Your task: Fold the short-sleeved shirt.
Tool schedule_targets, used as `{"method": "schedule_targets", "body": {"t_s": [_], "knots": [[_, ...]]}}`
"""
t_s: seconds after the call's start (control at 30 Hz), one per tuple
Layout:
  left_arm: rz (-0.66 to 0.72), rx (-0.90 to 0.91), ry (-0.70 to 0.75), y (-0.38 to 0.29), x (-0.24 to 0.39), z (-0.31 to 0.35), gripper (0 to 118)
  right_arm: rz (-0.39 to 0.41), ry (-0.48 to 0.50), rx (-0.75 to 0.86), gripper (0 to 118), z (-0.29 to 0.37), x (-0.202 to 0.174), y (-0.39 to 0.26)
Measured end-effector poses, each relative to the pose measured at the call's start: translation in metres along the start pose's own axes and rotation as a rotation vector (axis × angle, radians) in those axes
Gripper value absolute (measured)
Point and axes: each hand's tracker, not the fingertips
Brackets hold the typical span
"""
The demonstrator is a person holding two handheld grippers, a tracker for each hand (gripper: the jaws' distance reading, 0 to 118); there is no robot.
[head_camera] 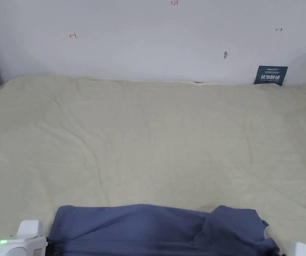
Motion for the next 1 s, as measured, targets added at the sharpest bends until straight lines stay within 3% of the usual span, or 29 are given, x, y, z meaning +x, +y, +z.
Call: {"method": "schedule_targets", "body": {"t_s": [0.03,0.1,0.13,0.17,0.2,0.43,0.57,0.63,0.7,0.77,0.87,0.9,1.0], "knots": [[0.017,0.002,-0.003,0.003,0.000,0.005,39,0.007,-0.008,0.013,39,0.007,-0.002,0.004],[0.059,0.035,-0.029,0.012,0.001,0.017,102,0.030,-0.017,0.086,81,0.002,-0.002,0.014],[0.068,0.079,-0.068,0.017,0.005,0.029,115,0.036,-0.005,0.128,96,0.007,-0.005,0.022],[0.068,0.134,-0.101,0.023,0.009,0.040,118,0.046,0.006,0.168,105,0.013,-0.008,0.031],[0.070,0.188,-0.114,0.029,0.013,0.051,116,0.057,0.013,0.208,108,0.060,-0.033,0.054],[-0.004,0.548,-0.132,0.075,0.069,0.131,116,0.126,0.047,0.530,108,0.145,-0.098,0.113],[-0.046,0.725,-0.093,0.085,0.096,0.155,116,0.179,0.017,0.681,108,0.177,-0.133,0.124],[-0.064,0.803,-0.069,0.083,0.106,0.161,115,0.205,-0.018,0.732,108,0.174,-0.131,0.127],[-0.065,0.845,-0.060,0.081,0.113,0.164,110,0.217,-0.029,0.762,105,0.180,-0.137,0.129],[-0.060,0.884,-0.071,0.076,0.117,0.168,86,0.231,-0.024,0.773,89,0.184,-0.143,0.124],[-0.057,0.904,-0.066,0.072,0.121,0.169,4,0.240,-0.028,0.788,24,0.178,-0.140,0.123],[-0.060,0.905,-0.073,0.071,0.121,0.169,1,0.241,-0.027,0.790,3,0.178,-0.140,0.123],[-0.071,0.887,-0.115,0.073,0.119,0.169,0,0.246,-0.011,0.791,1,0.173,-0.138,0.126]]}}
